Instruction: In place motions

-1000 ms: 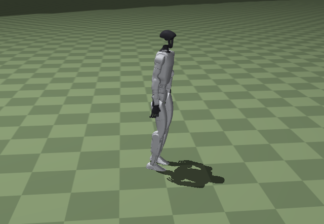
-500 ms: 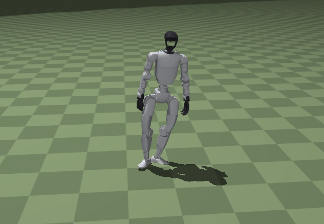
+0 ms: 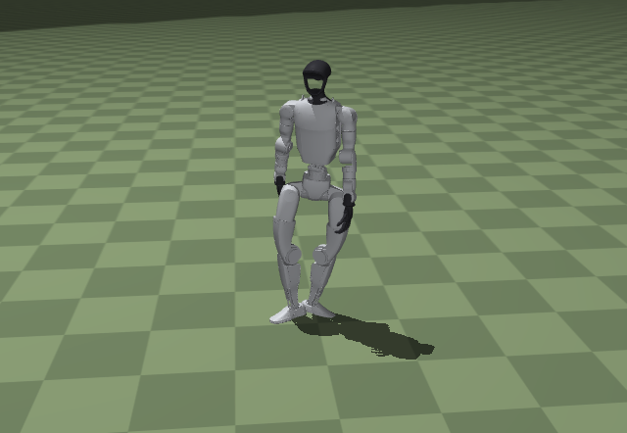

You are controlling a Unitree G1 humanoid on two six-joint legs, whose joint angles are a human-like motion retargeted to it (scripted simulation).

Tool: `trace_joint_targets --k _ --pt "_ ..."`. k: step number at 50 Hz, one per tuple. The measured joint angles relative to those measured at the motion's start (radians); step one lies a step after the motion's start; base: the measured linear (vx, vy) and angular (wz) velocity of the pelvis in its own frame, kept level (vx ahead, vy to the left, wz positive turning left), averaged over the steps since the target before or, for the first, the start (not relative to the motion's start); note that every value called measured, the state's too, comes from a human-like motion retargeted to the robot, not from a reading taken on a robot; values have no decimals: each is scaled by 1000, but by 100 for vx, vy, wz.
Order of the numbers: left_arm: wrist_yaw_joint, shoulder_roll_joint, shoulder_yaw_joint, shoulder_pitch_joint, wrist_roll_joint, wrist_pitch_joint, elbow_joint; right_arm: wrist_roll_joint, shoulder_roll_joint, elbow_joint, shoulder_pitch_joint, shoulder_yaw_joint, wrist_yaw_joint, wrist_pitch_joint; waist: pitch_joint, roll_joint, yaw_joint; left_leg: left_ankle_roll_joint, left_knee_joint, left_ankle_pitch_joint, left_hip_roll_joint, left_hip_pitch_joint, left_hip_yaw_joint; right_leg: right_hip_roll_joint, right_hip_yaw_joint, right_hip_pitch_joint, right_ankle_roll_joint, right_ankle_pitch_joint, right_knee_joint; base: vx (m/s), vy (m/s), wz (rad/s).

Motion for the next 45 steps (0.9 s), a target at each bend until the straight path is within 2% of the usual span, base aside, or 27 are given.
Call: trace_joint_targets --k 3,7,10,12,13,14,15,17,20,22,25,28,30,32,35,37,41,45 --pt "-4 -3 6 15 -1 0 -6 -28 7 -11 2 3 5 4 0 9 -5 -7 6 2 -3 27 20 4 36 9 10 -15 0 14 17 -46" --pt "-3 -1 44 68 13 3 2 -63 20 -46 5 13 13 -1 -26 11 1 -15 38 10 -8 69 76 1 81 19 60 -30 -15 18 15 -72" --pt "0 5 95 126 22 5 5 -71 29 -69 -7 37 26 -6 -62 -35 36 45 154 48 5 77 75 -43 166 -6 48 -34 -10 17 10 -130" --pt "-7 14 128 174 23 6 6 -74 36 -76 -25 62 38 -7 -89 -97 70 153 298 52 18 45 17 -103 255 -43 34 -35 15 14 5 -167" --pt "-9 19 144 197 24 8 8 -76 40 -79 -38 73 44 -7 -101 -125 87 209 385 42 30 12 -36 -129 291 -62 32 -37 29 10 5 -162" --pt "-10 22 156 216 21 10 15 -79 44 -83 -50 84 51 -7 -104 -142 99 230 469 29 45 -34 -118 -137 318 -74 27 -32 32 7 5 -152" --pt "-9 24 168 234 17 12 23 -83 48 -89 -63 95 58 -8 -102 -153 108 235 553 15 61 -85 -214 -136 340 -82 21 -25 29 1 8 -186" --pt "-3 18 198 257 6 16 47 -90 49 -110 -93 127 68 -13 -75 -183 173 206 627 19 12 -178 -412 -129 431 -90 14 -14 27 -7 12 -256" --pt "-2 -1 231 283 -11 18 73 -104 49 -153 -134 169 78 -29 -23 -213 245 193 603 27 -86 -239 -567 -119 552 -96 -4 6 23 -11 12 -241" --pt "-6 -16 243 304 -9 19 80 -117 49 -182 -149 186 82 -39 -3 -213 274 203 518 36 -147 -258 -638 -100 614 -104 -19 17 23 -5 12 -196" --pt "-2 -37 249 334 2 19 90 -125 51 -214 -155 202 89 -52 14 -186 307 182 355 67 -235 -279 -822 -49 667 -95 -30 31 11 2 6 -182" --pt "-4 -48 246 346 6 20 107 -112 55 -222 -149 207 93 -57 36 -133 312 187 184 195 -279 -248 -1057 38 712 -68 -53 40 0 5 -2 -125" --pt "-8 -49 241 349 10 23 113 -107 56 -208 -144 206 92 -57 26 -114 272 186 160 153 -305 -220 -1140 58 713 -67 -56 34 3 11 -8 -37" --pt "-16 -42 232 348 14 27 112 -106 58 -185 -130 209 83 -46 12 -95 248 174 132 169 -216 -214 -972 90 730 -68 -60 29 3 8 -11 -34" --pt "-17 -24 197 316 23 34 86 -84 54 -145 -114 193 62 -34 34 -95 187 166 96 187 -238 -175 -1083 94 688 -33 -57 20 -6 -3 -10 25" --pt "-14 -16 178 295 31 35 49 -74 40 -112 -99 186 59 -32 40 -106 213 173 77 193 -242 -157 -1050 98 720 -25 -51 20 -4 2 -4 -41" --pt "-15 -15 159 258 28 30 -30 -121 13 -51 -61 174 33 -6 7 -114 227 177 72 188 -250 -161 -1030 85 738 -44 -34 15 6 5 0 -31" --pt "-17 -23 133 219 -10 16 -88 -153 -5 -14 -50 162 -3 22 17 -115 230 185 82 179 -248 -151 -999 80 755 -39 -27 15 11 -4 0 -39"
